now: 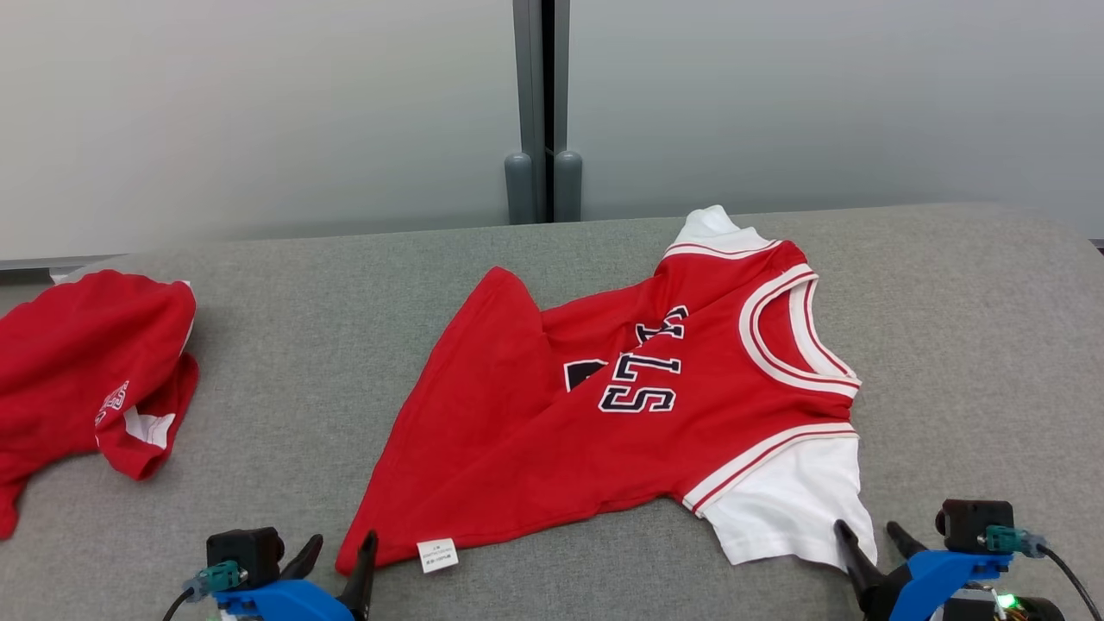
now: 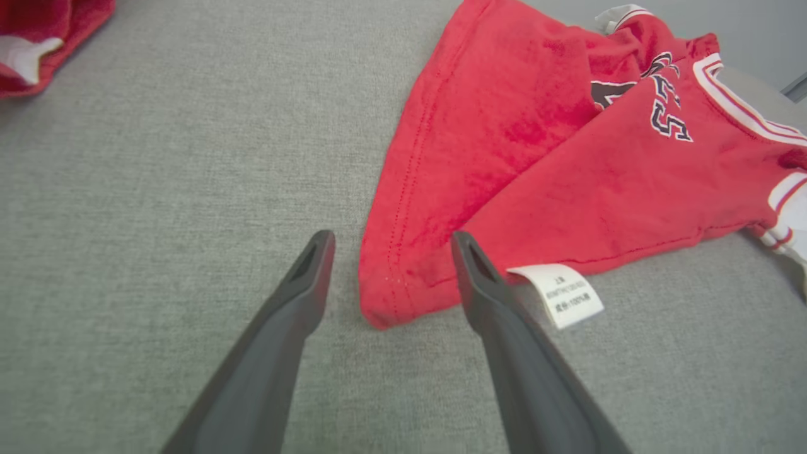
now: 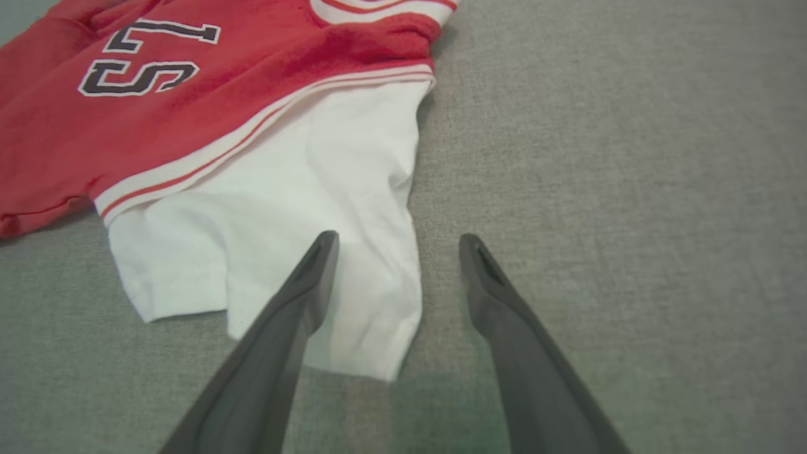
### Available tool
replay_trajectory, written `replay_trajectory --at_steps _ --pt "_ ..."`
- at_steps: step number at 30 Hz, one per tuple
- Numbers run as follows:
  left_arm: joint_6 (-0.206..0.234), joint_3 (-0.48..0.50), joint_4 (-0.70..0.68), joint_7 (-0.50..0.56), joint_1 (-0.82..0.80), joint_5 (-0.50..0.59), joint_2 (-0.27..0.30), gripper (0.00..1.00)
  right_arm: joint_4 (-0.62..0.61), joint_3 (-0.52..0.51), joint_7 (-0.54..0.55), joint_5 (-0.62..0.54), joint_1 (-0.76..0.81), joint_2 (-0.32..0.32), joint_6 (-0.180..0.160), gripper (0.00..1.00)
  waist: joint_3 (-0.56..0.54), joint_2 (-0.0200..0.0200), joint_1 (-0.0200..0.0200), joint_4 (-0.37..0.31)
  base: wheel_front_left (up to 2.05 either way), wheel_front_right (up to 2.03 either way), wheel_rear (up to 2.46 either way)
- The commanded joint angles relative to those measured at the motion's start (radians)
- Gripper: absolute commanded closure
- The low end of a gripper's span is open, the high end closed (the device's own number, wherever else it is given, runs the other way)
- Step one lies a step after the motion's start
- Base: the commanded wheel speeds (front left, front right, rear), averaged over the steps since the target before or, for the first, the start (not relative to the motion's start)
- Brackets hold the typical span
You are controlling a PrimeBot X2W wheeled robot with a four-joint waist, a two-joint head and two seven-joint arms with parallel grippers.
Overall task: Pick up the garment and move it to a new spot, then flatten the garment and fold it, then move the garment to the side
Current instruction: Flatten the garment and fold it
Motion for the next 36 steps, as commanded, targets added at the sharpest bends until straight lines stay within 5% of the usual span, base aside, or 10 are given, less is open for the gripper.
replay_trajectory --at_steps 1,15,17,19,21,36 --pt "-0.001 -0.005 0.001 0.02 -0.015 -0.009 0.005 0.0 0.017 -0.006 0.012 0.015 -0.019 0.008 0.0 0.0 0.004 -0.0001 0.0 -0.001 0.0 0.0 0.0" --pt "-0.001 -0.068 0.032 0.192 -0.051 -0.079 0.044 0.0 0.159 0.098 0.11 0.067 -0.072 0.058 0.002 0.0 0.027 -0.0001 0.0 -0.014 0.0 0.0 0.0" --pt "-0.002 -0.082 0.037 0.206 -0.057 -0.1 0.051 0.17 0.163 0.129 0.119 0.089 -0.073 0.066 0.004 0.53 0.03 -0.0001 0.0 -0.018 0.0 0.0 0.0" --pt "-0.002 -0.099 0.037 0.219 -0.056 -0.117 0.06 0.62 0.161 0.159 0.124 0.112 -0.074 0.069 0.006 1.0 0.031 -0.0001 0.0 -0.021 0.0 0.0 0.0" --pt "-0.002 -0.103 0.031 0.207 -0.056 -0.124 0.071 1.0 0.149 0.185 0.107 0.137 -0.075 0.059 0.006 1.0 0.031 -0.0001 0.0 -0.023 0.0 0.0 0.0" --pt "-0.001 -0.102 -0.096 0.094 -0.087 -0.156 0.12 1.0 -0.067 0.205 -0.229 0.321 -0.139 -0.061 0.0 1.0 0.042 -0.0001 0.0 -0.02 0.0 0.0 0.0"
